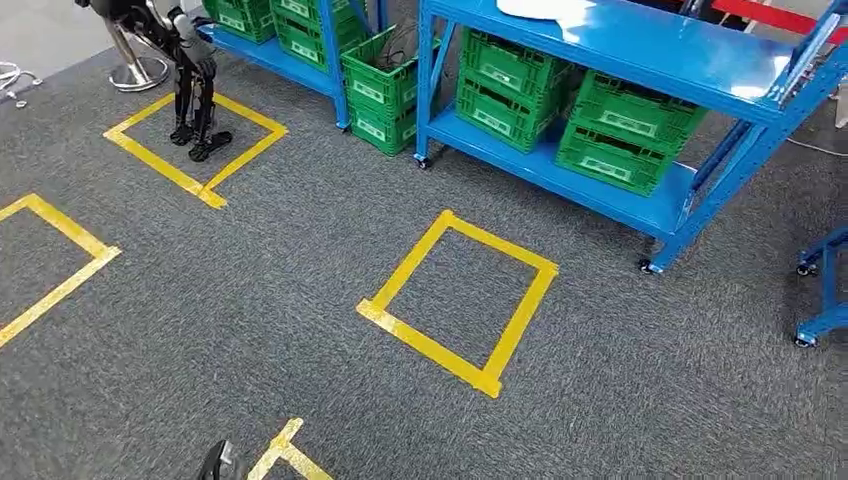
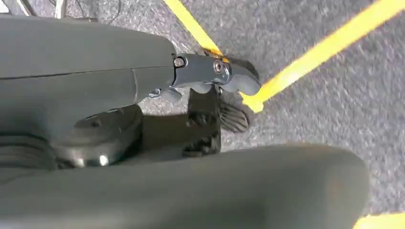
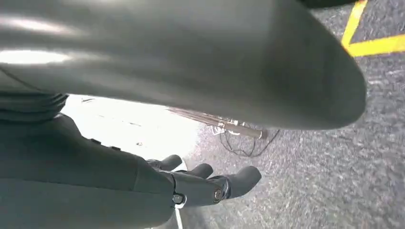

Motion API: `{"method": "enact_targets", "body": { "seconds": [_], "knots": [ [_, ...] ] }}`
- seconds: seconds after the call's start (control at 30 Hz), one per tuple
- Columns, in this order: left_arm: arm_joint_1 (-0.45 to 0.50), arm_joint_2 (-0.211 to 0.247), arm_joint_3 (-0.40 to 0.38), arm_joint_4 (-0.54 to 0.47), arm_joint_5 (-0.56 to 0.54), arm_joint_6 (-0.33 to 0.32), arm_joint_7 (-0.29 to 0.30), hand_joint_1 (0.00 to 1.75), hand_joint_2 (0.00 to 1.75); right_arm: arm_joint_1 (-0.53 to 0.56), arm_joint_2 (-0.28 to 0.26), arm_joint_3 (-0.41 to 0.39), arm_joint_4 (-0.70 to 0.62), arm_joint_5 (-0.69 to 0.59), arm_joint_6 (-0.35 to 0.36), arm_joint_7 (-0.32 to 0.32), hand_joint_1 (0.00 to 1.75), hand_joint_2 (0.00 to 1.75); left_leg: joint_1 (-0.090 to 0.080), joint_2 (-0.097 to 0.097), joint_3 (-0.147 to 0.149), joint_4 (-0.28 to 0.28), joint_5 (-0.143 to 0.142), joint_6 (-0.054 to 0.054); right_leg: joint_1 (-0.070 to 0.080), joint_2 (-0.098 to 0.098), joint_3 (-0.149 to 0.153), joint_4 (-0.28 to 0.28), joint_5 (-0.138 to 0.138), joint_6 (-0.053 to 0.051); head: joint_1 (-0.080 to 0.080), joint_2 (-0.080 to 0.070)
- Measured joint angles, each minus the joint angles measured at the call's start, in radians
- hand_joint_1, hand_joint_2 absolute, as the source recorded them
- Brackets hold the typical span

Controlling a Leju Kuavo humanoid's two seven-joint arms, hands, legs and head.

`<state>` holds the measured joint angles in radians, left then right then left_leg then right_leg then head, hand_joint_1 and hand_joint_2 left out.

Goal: Take the parts from the cabinet and place them on the table.

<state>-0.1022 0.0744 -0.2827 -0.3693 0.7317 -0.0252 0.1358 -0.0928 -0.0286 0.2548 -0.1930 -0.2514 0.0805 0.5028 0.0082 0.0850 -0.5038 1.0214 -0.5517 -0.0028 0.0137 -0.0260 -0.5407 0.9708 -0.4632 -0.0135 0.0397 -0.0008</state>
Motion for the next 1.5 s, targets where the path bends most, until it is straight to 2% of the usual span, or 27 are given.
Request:
{"method": "enact_targets", "body": {
  "seconds": [0.03, 0.07, 0.1, 0.17, 0.27, 0.3, 0.33, 0.47, 0.5, 0.53, 0.57, 0.63, 0.67, 0.73, 0.8, 0.83, 0.9, 0.97, 1.03, 1.13, 1.17, 1.2, 1.3, 1.33, 1.37, 1.47, 1.5],
  "knots": [
    [0.001, -0.001, 0.000, 0.001, 0.006, -0.006, -0.003, 0.00, 0.00, -0.002, 0.000, 0.000, 0.000, 0.000, 0.000, 0.002, 0.00, 0.00, 0.002, -0.046, -0.023, 0.055, -0.034, -0.001, -0.004, 0.010, 0.003, -0.002, 0.002, -0.005, -0.005, 0.000],
    [0.001, -0.002, 0.000, 0.002, 0.008, -0.008, -0.002, 0.00, 0.00, -0.003, -0.001, 0.000, 0.000, 0.000, 0.000, 0.003, 0.00, 0.00, 0.004, -0.068, -0.058, 0.125, -0.065, -0.005, -0.007, 0.024, 0.001, -0.001, 0.005, -0.005, -0.009, 0.000],
    [0.004, -0.001, 0.000, 0.006, 0.014, -0.012, 0.002, 0.00, 0.00, -0.004, 0.000, 0.000, 0.000, 0.000, 0.001, 0.007, 0.00, 0.00, 0.007, -0.078, -0.103, 0.214, -0.096, -0.009, -0.007, 0.041, 0.001, 0.000, 0.003, -0.006, -0.016, 0.000],
    [0.014, 0.000, 0.001, 0.012, 0.018, -0.025, 0.019, 0.00, 0.00, -0.004, 0.002, 0.000, 0.000, -0.002, 0.005, 0.015, 0.00, 0.00, 0.010, -0.080, -0.148, 0.274, -0.091, -0.012, -0.010, 0.076, 0.001, 0.005, 0.001, -0.004, -0.023, 0.000],
    [0.015, 0.000, 0.000, 0.017, 0.023, -0.037, 0.021, 0.00, 0.00, -0.001, 0.002, 0.005, 0.000, -0.001, 0.019, 0.039, 0.00, 0.00, 0.020, -0.104, -0.083, 0.083, 0.042, -0.021, -0.021, 0.124, 0.001, 0.023, -0.011, 0.013, -0.032, 0.000],
    [0.015, 0.000, 0.000, 0.019, 0.023, -0.038, 0.021, 0.00, 0.00, -0.001, 0.000, 0.009, 0.000, -0.001, 0.020, 0.050, 0.00, 0.00, 0.030, -0.161, -0.054, 0.017, 0.053, -0.028, -0.023, 0.137, -0.007, 0.035, -0.018, 0.023, -0.035, 0.000],
    [0.015, -0.001, 0.000, 0.023, 0.023, -0.037, 0.021, 0.00, 0.00, -0.005, -0.002, 0.009, 0.000, -0.002, 0.021, 0.058, 0.00, 0.00, 0.030, -0.185, -0.050, -0.001, 0.036, -0.024, -0.020, 0.152, -0.022, 0.052, -0.025, 0.033, -0.041, 0.000],
    [0.014, -0.005, 0.000, 0.027, 0.025, -0.029, 0.020, 0.00, 0.00, 0.003, -0.002, 0.010, 0.002, -0.014, 0.021, 0.089, 0.00, 0.00, 0.027, -0.135, -0.039, 0.004, 0.040, 0.010, -0.031, 0.195, -0.046, 0.045, -0.017, 0.054, -0.033, 0.000],
    [0.013, -0.006, 0.000, 0.028, 0.025, -0.028, 0.021, 0.00, 0.00, 0.005, -0.002, 0.010, 0.002, -0.016, 0.021, 0.097, 0.00, 0.00, 0.026, -0.123, -0.037, 0.003, 0.042, 0.015, -0.027, 0.149, -0.049, 0.063, -0.028, 0.056, -0.029, 0.000],
    [0.014, -0.006, 0.000, 0.029, 0.025, -0.028, 0.020, 0.00, 0.00, 0.003, -0.002, 0.011, 0.003, -0.018, 0.021, 0.105, 0.00, 0.00, 0.022, -0.111, -0.038, 0.002, 0.042, 0.019, -0.023, 0.081, -0.077, 0.116, -0.062, 0.058, -0.012, 0.000],
    [0.019, -0.006, 0.000, 0.032, 0.026, -0.029, 0.021, 0.00, 0.00, -0.001, -0.002, 0.012, 0.002, -0.019, 0.021, 0.109, 0.00, 0.00, 0.017, -0.097, -0.038, 0.002, 0.040, 0.024, -0.024, 0.052, -0.115, 0.194, -0.103, 0.059, -0.002, 0.000],
    [0.024, -0.006, -0.001, 0.041, 0.029, -0.029, 0.023, 0.00, 0.00, -0.004, -0.003, 0.016, 0.002, -0.014, 0.027, 0.107, 0.00, 0.00, 0.008, -0.072, -0.040, 0.003, 0.036, 0.030, -0.025, 0.035, -0.185, 0.333, -0.160, 0.059, 0.000, 0.000],
    [0.026, -0.006, -0.002, 0.043, 0.031, -0.032, 0.022, 0.00, 0.00, -0.004, -0.004, 0.017, 0.002, -0.013, 0.028, 0.104, 0.00, 0.00, 0.005, -0.063, -0.040, 0.003, 0.035, 0.030, -0.025, 0.034, -0.196, 0.357, -0.161, 0.057, 0.000, 0.000],
    [0.024, -0.006, -0.003, 0.045, 0.038, -0.047, 0.031, 0.00, 0.00, -0.001, -0.005, 0.018, 0.002, -0.010, 0.030, 0.103, 0.00, 0.00, -0.001, -0.051, -0.037, 0.003, 0.028, 0.033, -0.018, 0.033, -0.149, 0.269, -0.094, 0.043, 0.002, 0.000],
    [0.020, -0.008, -0.005, 0.046, 0.042, -0.052, 0.033, 0.00, 0.00, 0.000, -0.010, 0.023, 0.002, -0.006, 0.034, 0.103, 0.00, 0.00, -0.003, -0.043, -0.027, 0.000, 0.022, 0.034, -0.002, 0.021, -0.055, 0.094, -0.015, 0.016, 0.007, 0.000],
    [0.019, -0.011, -0.005, 0.046, 0.042, -0.053, 0.034, 0.00, 0.00, -0.004, -0.015, 0.024, 0.002, -0.004, 0.036, 0.105, 0.00, 0.00, -0.003, -0.036, -0.033, -0.001, 0.018, 0.030, 0.006, -0.003, -0.040, 0.061, -0.037, 0.002, 0.006, 0.000],
    [0.018, -0.010, -0.006, 0.047, 0.042, -0.053, 0.036, 0.00, 0.00, -0.010, -0.021, 0.026, 0.002, 0.001, 0.042, 0.105, 0.00, 0.00, 0.003, -0.028, -0.026, -0.006, 0.009, 0.016, 0.012, 0.001, -0.034, 0.049, -0.051, 0.007, 0.007, 0.000],
    [0.014, -0.011, -0.010, 0.047, 0.042, -0.053, 0.043, 0.00, 0.00, -0.008, -0.027, 0.030, 0.002, 0.003, 0.045, 0.105, 0.00, 0.00, 0.007, -0.015, -0.007, -0.017, 0.003, 0.007, 0.018, 0.011, -0.017, 0.031, -0.055, -0.003, 0.011, 0.000],
    [0.011, -0.010, -0.015, 0.047, 0.043, -0.053, 0.046, 0.00, 0.00, -0.004, -0.026, 0.038, 0.002, 0.003, 0.050, 0.105, 0.00, 0.00, 0.006, -0.059, -0.008, 0.024, -0.005, -0.001, 0.001, 0.020, 0.050, -0.017, -0.036, -0.006, 0.012, 0.000],
    [0.015, -0.009, -0.023, 0.051, 0.045, -0.052, 0.051, 0.00, 0.00, -0.004, -0.026, 0.042, 0.002, 0.005, 0.051, 0.105, 0.00, 0.00, 0.013, -0.080, -0.153, 0.240, -0.068, -0.014, -0.002, 0.031, 0.075, -0.018, -0.052, -0.013, -0.005, 0.000],
    [0.019, -0.007, -0.023, 0.053, 0.050, -0.050, 0.053, 0.00, 0.00, -0.004, -0.026, 0.043, 0.002, 0.005, 0.052, 0.105, 0.00, 0.00, 0.014, -0.080, -0.187, 0.274, -0.067, -0.017, -0.003, 0.036, 0.082, -0.017, -0.059, -0.012, -0.008, 0.000],
    [0.022, -0.006, -0.024, 0.056, 0.053, -0.050, 0.055, 0.00, 0.00, -0.003, -0.025, 0.046, 0.002, 0.005, 0.052, 0.104, 0.00, 0.00, 0.015, -0.081, -0.211, 0.271, -0.034, -0.019, -0.006, 0.044, 0.098, -0.017, -0.073, -0.008, -0.013, 0.000],
    [0.021, -0.002, -0.026, 0.061, 0.058, -0.050, 0.055, 0.00, 0.00, 0.001, -0.024, 0.050, 0.002, 0.005, 0.052, 0.104, 0.00, 0.00, 0.020, -0.081, -0.155, 0.047, 0.151, -0.029, -0.017, 0.052, 0.154, -0.016, -0.120, 0.012, -0.026, 0.000],
    [0.026, -0.003, -0.029, 0.066, 0.059, -0.050, 0.057, 0.00, 0.00, 0.006, -0.026, 0.051, 0.004, 0.005, 0.051, 0.103, 0.00, 0.00, 0.017, -0.086, -0.145, 0.049, 0.125, -0.032, -0.014, 0.053, 0.147, -0.018, -0.135, 0.021, -0.030, 0.000],
    [0.019, -0.002, -0.030, 0.066, 0.059, -0.052, 0.058, 0.00, 0.00, -0.001, -0.026, 0.052, 0.003, 0.005, 0.052, 0.102, 0.00, 0.00, 0.015, -0.088, -0.114, 0.013, 0.104, -0.022, -0.012, 0.054, 0.149, -0.009, -0.149, 0.031, -0.034, 0.000],
    [0.017, -0.002, -0.030, 0.068, 0.059, -0.051, 0.060, 0.00, 0.00, -0.005, -0.026, 0.056, 0.003, 0.005, 0.052, 0.103, 0.00, 0.00, 0.009, -0.088, -0.111, 0.019, 0.087, 0.009, -0.017, 0.055, 0.160, 0.004, -0.131, 0.044, -0.026, 0.000],
    [0.018, -0.002, -0.030, 0.068, 0.059, -0.051, 0.060, 0.00, 0.00, -0.008, -0.026, 0.057, 0.002, 0.005, 0.052, 0.103, 0.00, 0.00, 0.015, -0.089, -0.096, 0.009, 0.082, 0.014, -0.016, 0.053, 0.125, 0.057, -0.113, 0.048, -0.028, 0.000]
  ]
}}
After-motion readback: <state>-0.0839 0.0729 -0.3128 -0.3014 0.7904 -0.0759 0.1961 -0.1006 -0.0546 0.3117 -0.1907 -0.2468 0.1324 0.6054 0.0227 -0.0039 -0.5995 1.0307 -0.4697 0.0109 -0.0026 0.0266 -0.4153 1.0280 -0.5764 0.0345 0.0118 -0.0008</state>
